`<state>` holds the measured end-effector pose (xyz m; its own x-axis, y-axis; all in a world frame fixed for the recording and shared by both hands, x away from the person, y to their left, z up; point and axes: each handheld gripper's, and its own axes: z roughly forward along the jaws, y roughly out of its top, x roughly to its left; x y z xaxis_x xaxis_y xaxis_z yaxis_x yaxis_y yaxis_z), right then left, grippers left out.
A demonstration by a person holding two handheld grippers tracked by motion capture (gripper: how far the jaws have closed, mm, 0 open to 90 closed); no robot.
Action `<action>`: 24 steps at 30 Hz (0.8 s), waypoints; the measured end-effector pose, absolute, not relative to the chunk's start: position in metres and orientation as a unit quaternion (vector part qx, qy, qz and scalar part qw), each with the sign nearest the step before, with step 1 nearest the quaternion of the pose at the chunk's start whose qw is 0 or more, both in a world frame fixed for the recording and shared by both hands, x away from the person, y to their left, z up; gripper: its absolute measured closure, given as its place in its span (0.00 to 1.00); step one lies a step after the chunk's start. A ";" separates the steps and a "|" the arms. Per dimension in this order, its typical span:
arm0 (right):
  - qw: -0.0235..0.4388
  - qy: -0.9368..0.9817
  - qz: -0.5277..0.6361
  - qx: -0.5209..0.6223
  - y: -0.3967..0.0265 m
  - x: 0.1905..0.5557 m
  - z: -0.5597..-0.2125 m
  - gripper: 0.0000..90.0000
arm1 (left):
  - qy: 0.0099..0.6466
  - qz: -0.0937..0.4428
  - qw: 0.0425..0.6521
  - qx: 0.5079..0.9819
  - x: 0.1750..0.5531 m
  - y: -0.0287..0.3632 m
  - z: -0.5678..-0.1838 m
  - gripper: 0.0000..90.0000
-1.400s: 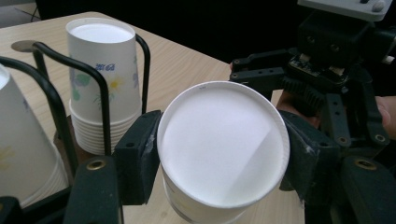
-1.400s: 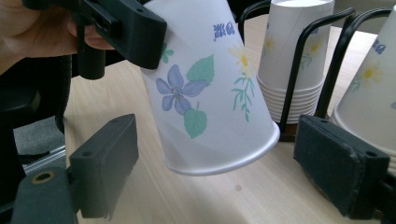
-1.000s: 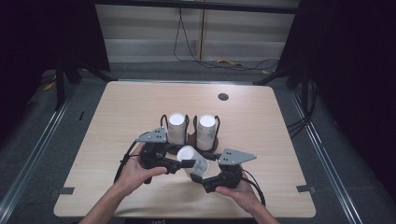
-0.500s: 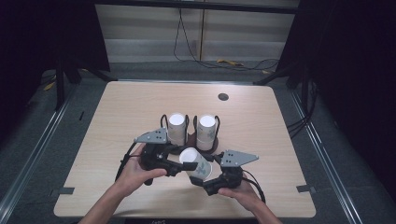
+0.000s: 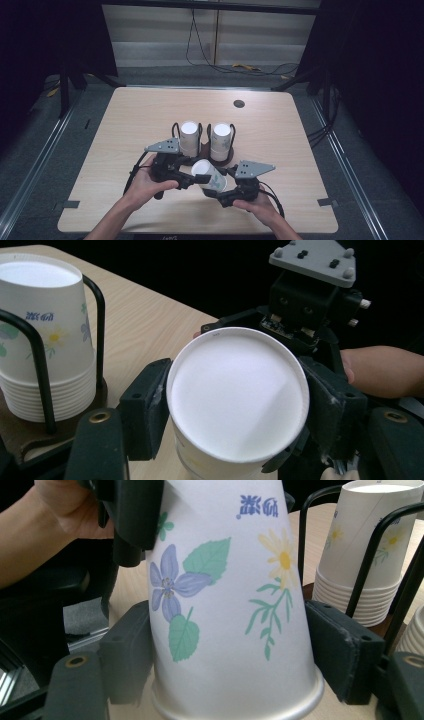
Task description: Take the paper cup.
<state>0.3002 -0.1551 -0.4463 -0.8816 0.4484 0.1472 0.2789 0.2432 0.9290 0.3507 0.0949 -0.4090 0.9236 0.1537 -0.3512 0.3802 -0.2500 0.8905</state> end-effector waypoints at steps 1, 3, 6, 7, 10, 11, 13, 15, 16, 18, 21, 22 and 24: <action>0.075 0.786 0.569 0.228 -0.155 0.300 -0.446 0.31 | 0.173 -0.098 0.586 0.786 0.351 0.095 -0.410 0.37; 0.076 0.789 0.565 0.230 -0.154 0.299 -0.446 0.31 | 0.176 -0.101 0.585 0.785 0.352 0.095 -0.410 0.32; 0.077 0.794 0.560 0.225 -0.154 0.298 -0.446 0.31 | 0.183 -0.104 0.585 0.783 0.352 0.094 -0.411 0.29; 0.076 0.795 0.559 0.224 -0.153 0.298 -0.446 0.31 | 0.183 -0.104 0.585 0.783 0.352 0.094 -0.411 0.28; 0.075 0.795 0.557 0.227 -0.153 0.299 -0.446 0.31 | 0.179 -0.103 0.581 0.787 0.352 0.094 -0.412 0.25; 0.075 0.795 0.557 0.227 -0.153 0.299 -0.446 0.31 | 0.179 -0.103 0.581 0.787 0.352 0.094 -0.412 0.25; 0.070 0.798 0.554 0.227 -0.154 0.299 -0.446 0.32 | 0.175 -0.098 0.578 0.791 0.352 0.095 -0.412 0.24; 0.069 0.799 0.553 0.226 -0.155 0.299 -0.445 0.32 | 0.174 -0.097 0.577 0.792 0.351 0.095 -0.411 0.24; 0.069 0.803 0.548 0.225 -0.155 0.299 -0.445 0.32 | 0.173 -0.094 0.575 0.794 0.351 0.095 -0.411 0.24; 0.067 0.805 0.545 0.225 -0.156 0.299 -0.445 0.32 | 0.173 -0.091 0.573 0.796 0.352 0.096 -0.411 0.24; 0.066 0.814 0.530 0.229 -0.157 0.300 -0.444 0.32 | 0.175 -0.090 0.570 0.798 0.353 0.099 -0.410 0.24; 0.064 0.815 0.529 0.228 -0.158 0.301 -0.444 0.32 | 0.174 -0.088 0.568 0.799 0.353 0.100 -0.409 0.24; 0.064 0.817 0.525 0.229 -0.158 0.301 -0.443 0.32 | 0.172 -0.086 0.567 0.801 0.353 0.100 -0.409 0.24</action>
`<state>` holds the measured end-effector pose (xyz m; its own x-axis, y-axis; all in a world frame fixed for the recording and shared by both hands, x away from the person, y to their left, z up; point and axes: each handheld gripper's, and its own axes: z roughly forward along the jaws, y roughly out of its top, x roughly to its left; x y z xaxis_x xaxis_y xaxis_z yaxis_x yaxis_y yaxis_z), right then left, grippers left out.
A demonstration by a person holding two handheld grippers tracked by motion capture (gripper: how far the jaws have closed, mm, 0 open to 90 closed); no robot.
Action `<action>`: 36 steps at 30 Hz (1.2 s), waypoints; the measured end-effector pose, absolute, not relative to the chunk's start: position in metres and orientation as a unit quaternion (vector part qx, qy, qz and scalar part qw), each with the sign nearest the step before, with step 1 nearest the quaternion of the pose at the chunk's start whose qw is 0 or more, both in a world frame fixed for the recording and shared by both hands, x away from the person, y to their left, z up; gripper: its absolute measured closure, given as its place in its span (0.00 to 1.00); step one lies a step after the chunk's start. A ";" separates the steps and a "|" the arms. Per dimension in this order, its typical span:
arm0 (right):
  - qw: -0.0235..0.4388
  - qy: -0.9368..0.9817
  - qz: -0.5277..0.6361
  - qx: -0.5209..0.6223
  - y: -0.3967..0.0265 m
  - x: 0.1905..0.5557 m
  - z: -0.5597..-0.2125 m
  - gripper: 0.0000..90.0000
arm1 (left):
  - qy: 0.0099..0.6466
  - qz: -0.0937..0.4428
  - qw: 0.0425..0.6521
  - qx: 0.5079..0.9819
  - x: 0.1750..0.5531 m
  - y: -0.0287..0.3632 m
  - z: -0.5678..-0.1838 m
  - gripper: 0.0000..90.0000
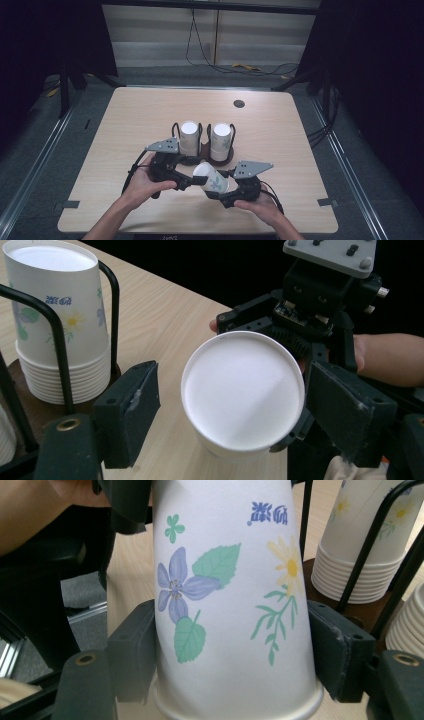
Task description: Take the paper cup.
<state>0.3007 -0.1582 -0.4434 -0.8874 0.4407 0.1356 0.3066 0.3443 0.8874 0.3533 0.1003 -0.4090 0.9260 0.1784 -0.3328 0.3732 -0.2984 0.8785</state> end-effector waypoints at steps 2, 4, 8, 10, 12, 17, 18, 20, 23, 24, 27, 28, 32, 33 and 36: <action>0.069 0.828 0.509 0.224 -0.159 0.301 -0.440 0.32 | 0.165 -0.079 0.559 0.809 0.353 0.101 -0.408 0.25; 0.070 0.835 0.498 0.222 -0.159 0.302 -0.436 0.32 | 0.161 -0.074 0.556 0.812 0.353 0.102 -0.409 0.25; 0.068 0.841 0.489 0.222 -0.160 0.305 -0.431 0.32 | 0.161 -0.069 0.550 0.817 0.353 0.102 -0.412 0.25; 0.073 0.849 0.476 0.215 -0.159 0.307 -0.429 0.32 | 0.160 -0.070 0.546 0.820 0.353 0.102 -0.414 0.26; 0.071 0.856 0.467 0.209 -0.159 0.309 -0.426 0.32 | 0.157 -0.068 0.541 0.823 0.353 0.102 -0.415 0.26; 0.068 0.877 0.437 0.188 -0.156 0.313 -0.419 0.33 | 0.153 -0.064 0.542 0.824 0.353 0.103 -0.414 0.26; 0.068 0.877 0.437 0.188 -0.156 0.313 -0.419 0.33 | 0.153 -0.064 0.542 0.824 0.353 0.103 -0.414 0.26; 0.068 0.885 0.425 0.180 -0.155 0.313 -0.417 0.33 | 0.147 -0.062 0.537 0.829 0.352 0.102 -0.414 0.26; 0.063 0.893 0.411 0.173 -0.154 0.315 -0.417 0.33 | 0.144 -0.057 0.535 0.831 0.352 0.101 -0.415 0.25; 0.060 0.895 0.407 0.172 -0.154 0.315 -0.417 0.33 | 0.140 -0.051 0.530 0.835 0.351 0.100 -0.415 0.25; 0.063 0.904 0.389 0.164 -0.154 0.316 -0.417 0.33 | 0.137 -0.048 0.525 0.839 0.351 0.099 -0.415 0.26; 0.066 0.908 0.382 0.161 -0.153 0.316 -0.416 0.33 | 0.136 -0.046 0.522 0.841 0.351 0.099 -0.415 0.26; 0.083 0.917 0.361 0.150 -0.150 0.316 -0.414 0.33 | 0.136 -0.059 0.517 0.843 0.351 0.099 -0.415 0.30; 0.083 0.921 0.352 0.145 -0.149 0.315 -0.413 0.33 | 0.136 -0.059 0.517 0.843 0.351 0.099 -0.415 0.30; 0.088 0.928 0.338 0.132 -0.146 0.314 -0.412 0.33 | 0.126 -0.058 0.511 0.848 0.349 0.097 -0.416 0.29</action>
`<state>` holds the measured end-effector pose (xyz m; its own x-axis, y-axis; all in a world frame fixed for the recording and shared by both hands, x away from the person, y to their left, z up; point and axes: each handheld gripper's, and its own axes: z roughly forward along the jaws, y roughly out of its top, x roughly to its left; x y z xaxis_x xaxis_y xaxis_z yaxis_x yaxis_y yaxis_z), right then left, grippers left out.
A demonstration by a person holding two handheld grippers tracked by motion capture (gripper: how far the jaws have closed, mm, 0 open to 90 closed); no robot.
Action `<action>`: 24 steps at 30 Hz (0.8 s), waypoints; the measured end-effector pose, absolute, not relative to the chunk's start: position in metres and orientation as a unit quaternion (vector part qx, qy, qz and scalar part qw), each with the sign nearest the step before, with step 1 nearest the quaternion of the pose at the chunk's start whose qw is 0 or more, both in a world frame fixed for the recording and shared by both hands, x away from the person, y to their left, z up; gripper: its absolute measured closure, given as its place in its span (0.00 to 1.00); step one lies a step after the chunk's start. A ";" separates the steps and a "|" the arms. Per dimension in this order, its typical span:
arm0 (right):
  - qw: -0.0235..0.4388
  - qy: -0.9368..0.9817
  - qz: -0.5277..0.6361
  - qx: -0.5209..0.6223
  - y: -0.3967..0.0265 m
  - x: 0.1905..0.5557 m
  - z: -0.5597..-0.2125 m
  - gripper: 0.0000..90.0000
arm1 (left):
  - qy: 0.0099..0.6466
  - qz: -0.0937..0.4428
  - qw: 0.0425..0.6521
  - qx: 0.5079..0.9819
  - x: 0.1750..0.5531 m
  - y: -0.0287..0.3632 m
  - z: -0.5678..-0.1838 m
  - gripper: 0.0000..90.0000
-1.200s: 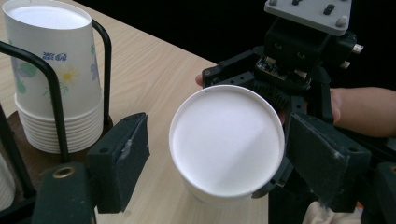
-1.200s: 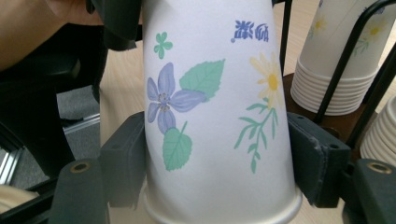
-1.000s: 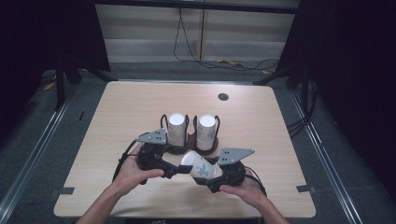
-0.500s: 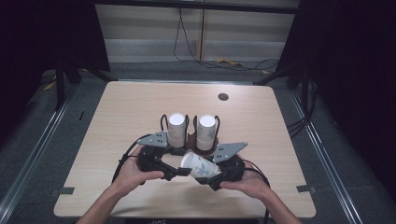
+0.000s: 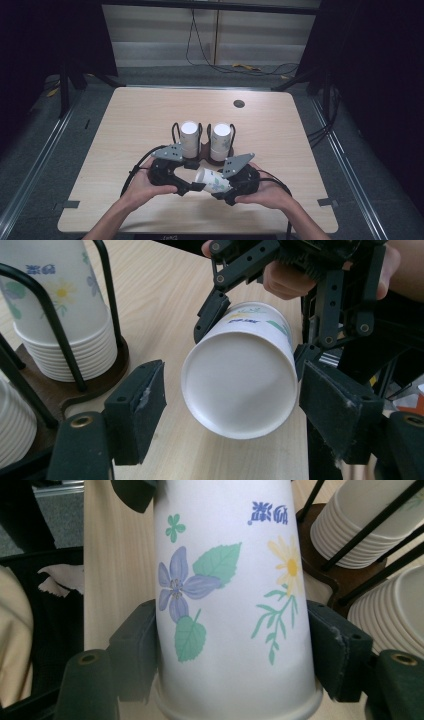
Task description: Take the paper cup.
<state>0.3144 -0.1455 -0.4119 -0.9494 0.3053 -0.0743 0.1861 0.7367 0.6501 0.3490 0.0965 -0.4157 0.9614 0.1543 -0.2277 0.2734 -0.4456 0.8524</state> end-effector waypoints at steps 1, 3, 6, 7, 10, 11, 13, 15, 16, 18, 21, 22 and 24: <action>0.088 0.929 0.335 0.131 -0.145 0.314 -0.411 0.33 | 0.125 -0.059 0.507 0.851 0.349 0.096 -0.416 0.29; 0.089 0.930 0.332 0.127 -0.144 0.314 -0.411 0.33 | 0.123 -0.059 0.503 0.853 0.349 0.095 -0.416 0.28; 0.089 0.935 0.321 0.118 -0.142 0.315 -0.409 0.33 | 0.120 -0.061 0.496 0.858 0.348 0.093 -0.418 0.27; 0.088 0.936 0.319 0.117 -0.142 0.315 -0.408 0.33 | 0.118 -0.058 0.493 0.860 0.348 0.092 -0.419 0.28; 0.089 0.937 0.316 0.119 -0.140 0.315 -0.407 0.33 | 0.113 -0.058 0.490 0.862 0.347 0.091 -0.420 0.31; 0.088 0.940 0.310 0.116 -0.139 0.314 -0.406 0.33 | 0.110 -0.056 0.488 0.864 0.346 0.090 -0.420 0.32; 0.086 0.943 0.302 0.111 -0.137 0.315 -0.407 0.33 | 0.107 -0.057 0.487 0.865 0.346 0.090 -0.420 0.33; 0.082 0.945 0.298 0.112 -0.136 0.315 -0.407 0.33 | 0.105 -0.057 0.484 0.867 0.346 0.089 -0.421 0.33; 0.081 0.946 0.294 0.111 -0.135 0.315 -0.408 0.33 | 0.100 -0.057 0.484 0.868 0.345 0.089 -0.421 0.35; 0.084 0.947 0.292 0.106 -0.135 0.316 -0.408 0.33 | 0.096 -0.054 0.483 0.869 0.345 0.090 -0.421 0.37; 0.085 0.949 0.286 0.099 -0.132 0.315 -0.408 0.33 | 0.094 -0.054 0.478 0.872 0.345 0.090 -0.421 0.38; 0.084 0.950 0.285 0.099 -0.132 0.315 -0.408 0.33 | 0.095 -0.056 0.478 0.871 0.345 0.089 -0.421 0.37; 0.085 0.951 0.280 0.096 -0.130 0.315 -0.407 0.33 | 0.093 -0.056 0.475 0.873 0.345 0.088 -0.422 0.36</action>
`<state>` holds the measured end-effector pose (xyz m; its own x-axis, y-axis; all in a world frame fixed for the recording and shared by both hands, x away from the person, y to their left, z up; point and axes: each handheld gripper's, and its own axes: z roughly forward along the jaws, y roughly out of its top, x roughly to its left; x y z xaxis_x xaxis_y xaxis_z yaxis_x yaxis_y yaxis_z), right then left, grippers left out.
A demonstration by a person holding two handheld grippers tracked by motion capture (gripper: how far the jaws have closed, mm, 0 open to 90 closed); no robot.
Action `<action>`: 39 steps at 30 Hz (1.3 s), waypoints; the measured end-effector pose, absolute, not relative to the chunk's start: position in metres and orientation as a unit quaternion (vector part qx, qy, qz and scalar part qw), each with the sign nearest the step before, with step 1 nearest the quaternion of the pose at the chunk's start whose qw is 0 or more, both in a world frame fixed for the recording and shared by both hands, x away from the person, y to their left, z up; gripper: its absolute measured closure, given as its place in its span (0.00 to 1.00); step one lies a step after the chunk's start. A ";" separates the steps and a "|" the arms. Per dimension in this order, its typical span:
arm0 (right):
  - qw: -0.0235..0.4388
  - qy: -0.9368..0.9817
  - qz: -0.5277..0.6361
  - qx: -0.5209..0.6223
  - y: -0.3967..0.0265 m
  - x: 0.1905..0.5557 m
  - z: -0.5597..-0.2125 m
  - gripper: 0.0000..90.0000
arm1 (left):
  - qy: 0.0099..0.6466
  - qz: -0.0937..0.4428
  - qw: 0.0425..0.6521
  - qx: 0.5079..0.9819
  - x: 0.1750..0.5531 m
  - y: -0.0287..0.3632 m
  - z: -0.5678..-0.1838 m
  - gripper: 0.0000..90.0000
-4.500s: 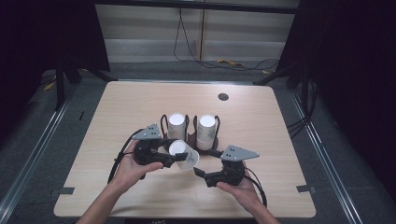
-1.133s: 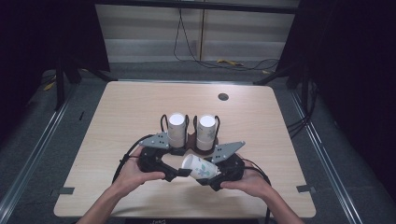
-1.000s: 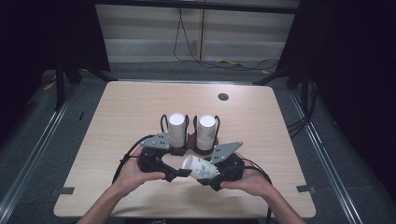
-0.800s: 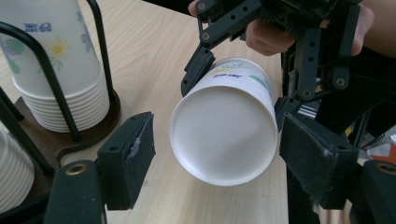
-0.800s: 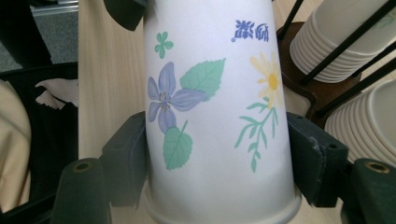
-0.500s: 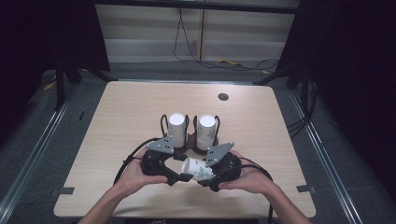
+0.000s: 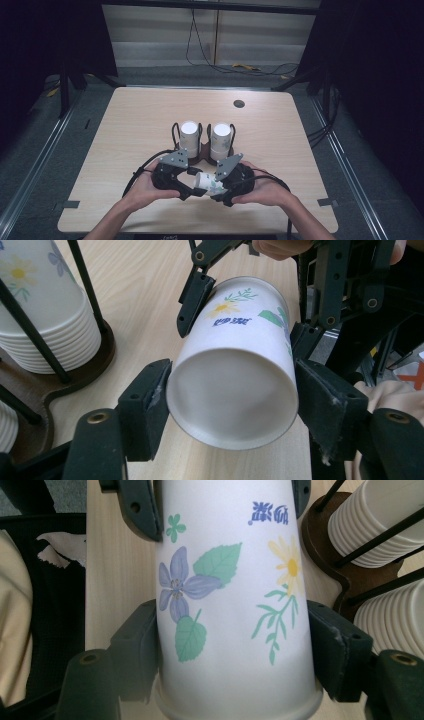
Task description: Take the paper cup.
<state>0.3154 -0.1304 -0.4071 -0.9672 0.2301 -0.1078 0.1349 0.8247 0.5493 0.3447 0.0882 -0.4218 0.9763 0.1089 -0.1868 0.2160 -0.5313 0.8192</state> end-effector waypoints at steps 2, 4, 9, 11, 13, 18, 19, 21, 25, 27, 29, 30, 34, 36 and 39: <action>0.086 0.953 0.275 0.093 -0.128 0.315 -0.407 0.33 | 0.091 -0.058 0.471 0.876 0.344 0.087 -0.422 0.36; 0.084 0.954 0.273 0.090 -0.126 0.315 -0.407 0.33 | 0.085 -0.056 0.466 0.879 0.344 0.087 -0.423 0.36; 0.079 0.958 0.263 0.085 -0.123 0.316 -0.410 0.33 | 0.085 -0.061 0.462 0.881 0.344 0.086 -0.423 0.38; 0.078 0.959 0.259 0.085 -0.123 0.316 -0.410 0.33 | 0.085 -0.061 0.461 0.881 0.344 0.086 -0.423 0.38; 0.078 0.959 0.258 0.085 -0.122 0.316 -0.409 0.33 | 0.084 -0.061 0.459 0.882 0.345 0.086 -0.424 0.38; 0.077 0.964 0.244 0.074 -0.118 0.316 -0.408 0.33 | 0.078 -0.066 0.452 0.886 0.344 0.085 -0.425 0.38; 0.077 0.964 0.244 0.074 -0.118 0.316 -0.408 0.33 | 0.078 -0.066 0.452 0.886 0.344 0.085 -0.425 0.38; 0.072 0.966 0.236 0.072 -0.116 0.314 -0.409 0.33 | 0.073 -0.066 0.445 0.890 0.343 0.084 -0.426 0.38; 0.069 0.969 0.227 0.069 -0.114 0.312 -0.411 0.33 | 0.070 -0.072 0.440 0.892 0.342 0.081 -0.428 0.37; 0.069 0.970 0.224 0.065 -0.113 0.312 -0.412 0.33 | 0.073 -0.075 0.437 0.893 0.341 0.078 -0.430 0.36; 0.071 0.970 0.225 0.062 -0.112 0.311 -0.413 0.33 | 0.075 -0.076 0.435 0.894 0.341 0.078 -0.430 0.37; 0.072 0.970 0.225 0.061 -0.112 0.311 -0.413 0.33 | 0.075 -0.076 0.435 0.894 0.341 0.078 -0.430 0.37; 0.078 0.967 0.236 0.065 -0.115 0.311 -0.413 0.31 | 0.078 -0.076 0.447 0.888 0.342 0.079 -0.431 0.38; 0.077 0.965 0.239 0.069 -0.116 0.311 -0.413 0.30 | 0.078 -0.076 0.451 0.886 0.342 0.079 -0.432 0.39; 0.077 0.959 0.262 0.074 -0.122 0.311 -0.414 0.25 | 0.082 -0.079 0.455 0.883 0.343 0.080 -0.433 0.39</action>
<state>0.3113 -0.1219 -0.4137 -0.9771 0.1827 -0.1093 0.1019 0.8522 0.5133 0.3432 0.0799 -0.4333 0.9742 0.0719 -0.2141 0.2162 -0.5719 0.7913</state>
